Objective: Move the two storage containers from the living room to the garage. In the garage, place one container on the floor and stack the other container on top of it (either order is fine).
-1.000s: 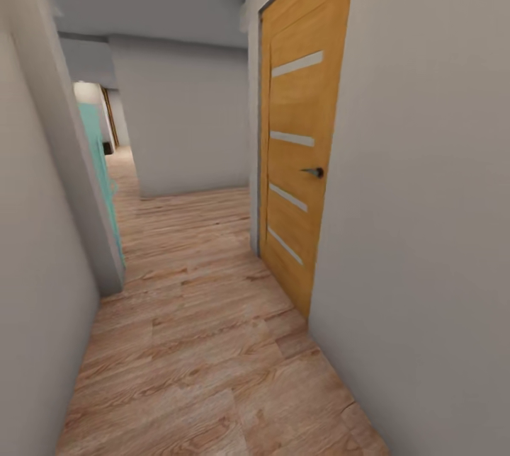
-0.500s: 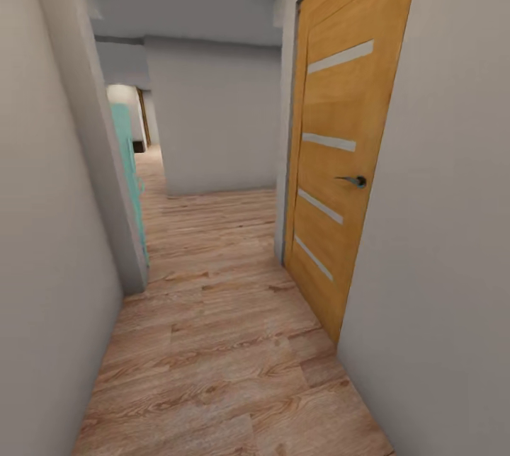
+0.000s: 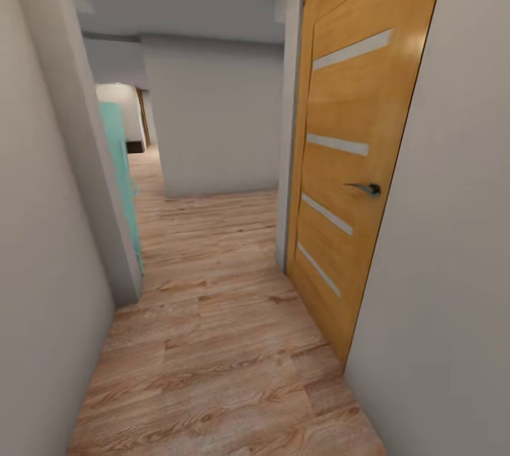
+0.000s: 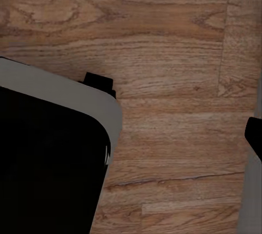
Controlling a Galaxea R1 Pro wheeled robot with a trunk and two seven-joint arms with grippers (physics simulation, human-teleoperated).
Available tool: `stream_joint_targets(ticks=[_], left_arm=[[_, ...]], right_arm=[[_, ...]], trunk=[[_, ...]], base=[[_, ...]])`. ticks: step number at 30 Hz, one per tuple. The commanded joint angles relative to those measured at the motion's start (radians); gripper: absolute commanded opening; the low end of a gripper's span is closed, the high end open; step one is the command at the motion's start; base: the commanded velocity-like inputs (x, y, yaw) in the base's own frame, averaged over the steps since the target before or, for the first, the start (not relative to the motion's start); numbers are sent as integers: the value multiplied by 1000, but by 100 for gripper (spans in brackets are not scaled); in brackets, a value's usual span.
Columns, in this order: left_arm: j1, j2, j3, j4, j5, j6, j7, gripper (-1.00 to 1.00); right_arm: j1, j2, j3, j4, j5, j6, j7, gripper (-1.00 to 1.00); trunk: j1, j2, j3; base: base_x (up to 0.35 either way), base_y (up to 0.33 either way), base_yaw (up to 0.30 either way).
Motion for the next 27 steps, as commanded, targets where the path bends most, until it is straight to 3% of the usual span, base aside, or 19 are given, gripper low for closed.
stream_joint_targets(ticks=[1,7,17,27], left_arm=[[0,0,2,0,4,-2,1,100],[0,2,3,0,4,-2,1,100],[0,2,2,0,4,-2,1,100],[0,2,2,1,4,-2,1,100]], right_arm=[[-1,1,3,3,5,-4,-4,100],[-2,3,3,3,4,-4,-4,100],[-2,1,2,3,5,-5,-4,100],[-2,-1,2,3,5,-6,-4,100]], trunk=[[1,0,-1],[1,0,-1],[1,0,-1],[1,0,-1]], base=[[323,0,0],[323,0,44],[323,-34,225],[323,-123,25]])
